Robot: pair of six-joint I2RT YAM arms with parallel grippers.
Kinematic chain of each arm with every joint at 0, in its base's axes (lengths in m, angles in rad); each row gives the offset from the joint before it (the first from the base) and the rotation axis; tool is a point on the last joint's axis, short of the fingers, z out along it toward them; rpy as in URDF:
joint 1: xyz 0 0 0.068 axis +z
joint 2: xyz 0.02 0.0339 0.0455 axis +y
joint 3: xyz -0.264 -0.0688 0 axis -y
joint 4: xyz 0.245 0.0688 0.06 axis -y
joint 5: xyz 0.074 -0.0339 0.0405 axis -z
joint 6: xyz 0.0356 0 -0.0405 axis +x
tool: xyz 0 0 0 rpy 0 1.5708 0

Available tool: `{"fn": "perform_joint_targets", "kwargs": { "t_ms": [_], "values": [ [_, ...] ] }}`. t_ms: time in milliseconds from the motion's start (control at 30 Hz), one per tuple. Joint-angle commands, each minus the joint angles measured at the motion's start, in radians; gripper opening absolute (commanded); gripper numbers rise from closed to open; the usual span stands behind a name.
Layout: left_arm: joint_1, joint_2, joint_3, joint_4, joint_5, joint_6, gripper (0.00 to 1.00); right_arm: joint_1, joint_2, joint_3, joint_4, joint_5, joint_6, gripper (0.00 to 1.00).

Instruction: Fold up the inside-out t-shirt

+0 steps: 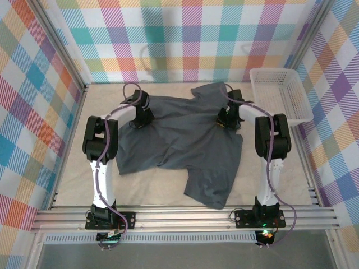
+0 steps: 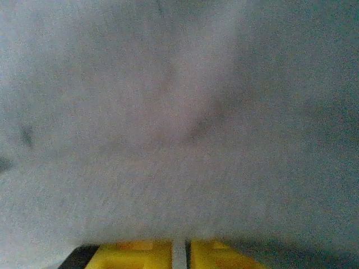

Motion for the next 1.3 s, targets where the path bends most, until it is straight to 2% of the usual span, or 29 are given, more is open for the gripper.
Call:
{"fn": "perform_joint_targets", "kwargs": {
  "t_ms": [0, 100, 167, 267, 367, 467, 600, 700, 800, 900, 967, 1133, 1267],
  "values": [
    [0.025, 0.107, 0.094, -0.002, 0.010, -0.008, 0.00, 0.001, 0.112, 0.130, -0.064, 0.079, 0.005, 0.15],
    [0.037, 0.156, 0.191, 0.007, 0.052, 0.002, 0.00, -0.002, 0.187, 0.286, -0.130, 0.088, -0.015, 0.15],
    [0.044, 0.142, 0.231, 0.017, 0.072, 0.012, 0.12, -0.008, 0.193, 0.367, -0.178, 0.077, -0.033, 0.16],
    [0.047, 0.041, 0.227, 0.047, 0.104, 0.045, 0.39, -0.021, 0.093, 0.378, -0.180, 0.053, -0.063, 0.20],
    [0.046, -0.159, 0.113, 0.094, 0.143, 0.046, 0.51, -0.032, -0.093, 0.277, -0.172, 0.007, -0.095, 0.23],
    [0.046, -0.392, -0.068, 0.113, 0.136, 0.038, 0.53, -0.031, -0.354, -0.002, -0.102, 0.032, -0.082, 0.24],
    [0.046, -0.655, -0.293, 0.022, 0.014, 0.040, 0.53, -0.034, -0.683, -0.441, -0.002, 0.158, 0.023, 0.24],
    [0.047, -0.797, -0.446, -0.030, -0.076, 0.057, 0.52, -0.043, -0.815, -0.661, 0.033, 0.208, 0.083, 0.26],
    [0.050, -0.889, -0.565, -0.041, -0.147, 0.047, 0.53, -0.052, -0.799, -0.727, 0.031, 0.171, 0.079, 0.30],
    [0.055, -0.911, -0.632, -0.059, -0.151, 0.022, 0.53, -0.049, -0.744, -0.760, 0.073, 0.027, 0.124, 0.31],
    [0.055, -0.908, -0.647, -0.103, -0.153, 0.000, 0.53, -0.023, -0.727, -0.795, 0.075, -0.021, 0.172, 0.32],
    [0.055, -0.949, -0.708, -0.133, -0.176, -0.024, 0.53, 0.089, -0.857, -0.904, -0.043, 0.067, 0.243, 0.33],
    [0.055, -0.992, -0.742, -0.124, -0.186, -0.030, 0.52, 0.218, -0.995, -0.985, -0.150, 0.078, 0.330, 0.34]
  ]
}}
